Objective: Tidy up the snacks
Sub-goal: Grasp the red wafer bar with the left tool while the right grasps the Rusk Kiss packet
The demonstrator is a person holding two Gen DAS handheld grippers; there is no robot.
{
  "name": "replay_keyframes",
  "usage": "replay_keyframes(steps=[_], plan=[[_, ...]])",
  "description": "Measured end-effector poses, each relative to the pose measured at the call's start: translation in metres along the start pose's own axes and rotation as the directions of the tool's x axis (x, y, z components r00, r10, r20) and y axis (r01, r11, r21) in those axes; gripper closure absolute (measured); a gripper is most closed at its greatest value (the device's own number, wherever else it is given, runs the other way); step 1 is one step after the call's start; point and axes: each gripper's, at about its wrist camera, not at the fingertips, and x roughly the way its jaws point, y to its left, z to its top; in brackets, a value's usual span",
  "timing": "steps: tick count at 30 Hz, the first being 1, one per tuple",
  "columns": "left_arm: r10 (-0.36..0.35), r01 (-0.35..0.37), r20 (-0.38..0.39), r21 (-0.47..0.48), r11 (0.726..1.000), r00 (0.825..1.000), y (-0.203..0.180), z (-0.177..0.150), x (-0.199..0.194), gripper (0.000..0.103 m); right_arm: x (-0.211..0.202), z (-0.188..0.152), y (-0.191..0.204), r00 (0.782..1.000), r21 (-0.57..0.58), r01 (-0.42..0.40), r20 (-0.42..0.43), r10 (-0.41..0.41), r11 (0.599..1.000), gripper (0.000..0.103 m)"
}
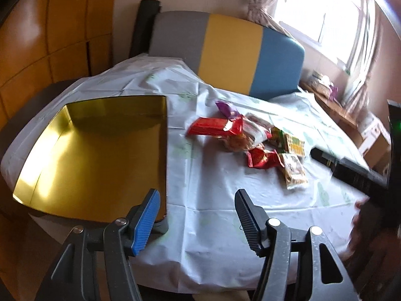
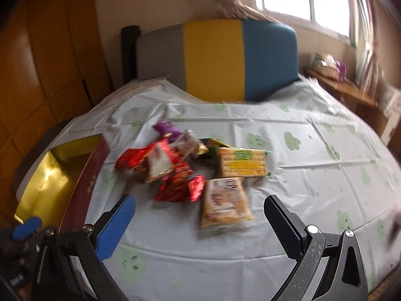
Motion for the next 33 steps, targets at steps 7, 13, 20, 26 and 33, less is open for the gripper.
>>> replay_keyframes(steps=[7, 13, 20, 26, 33], plan=[[-0.07, 0.077, -0.074, 0.099, 0.992, 0.995, -0.023, 0.012, 0.021, 0.04, 0.026, 0.032, -0.075, 0.992, 0.111, 0.004, -0.124, 0.01, 0.994, 0.0], [-0.106, 0.123, -0.153, 0.102, 0.987, 0.983, -0.031, 0.036, 0.046, 0.04, 0.05, 0.038, -0.11, 0.981, 0.082, 0.049, -0.19, -0.033, 0.995, 0.0], [-0.226, 0.2, -0.236, -0.126, 0.972, 0.945, -0.021, 0.085, 0.082, 0.049, 0.053, 0.042, -0.105, 0.982, 0.081, -0.024, -0.186, 0.039, 0.996, 0.0], [-0.269, 0.149, -0.327, -0.35, 0.925, 0.906, -0.009, 0.116, 0.132, 0.047, 0.049, 0.042, -0.091, 0.983, 0.04, -0.064, -0.171, 0.07, 0.997, 0.0], [-0.229, -0.031, -0.425, -0.523, 0.852, 0.876, 0.004, 0.132, 0.181, 0.031, 0.042, 0.045, -0.09, 0.983, 0.05, -0.098, -0.15, 0.104, 0.994, 0.0]])
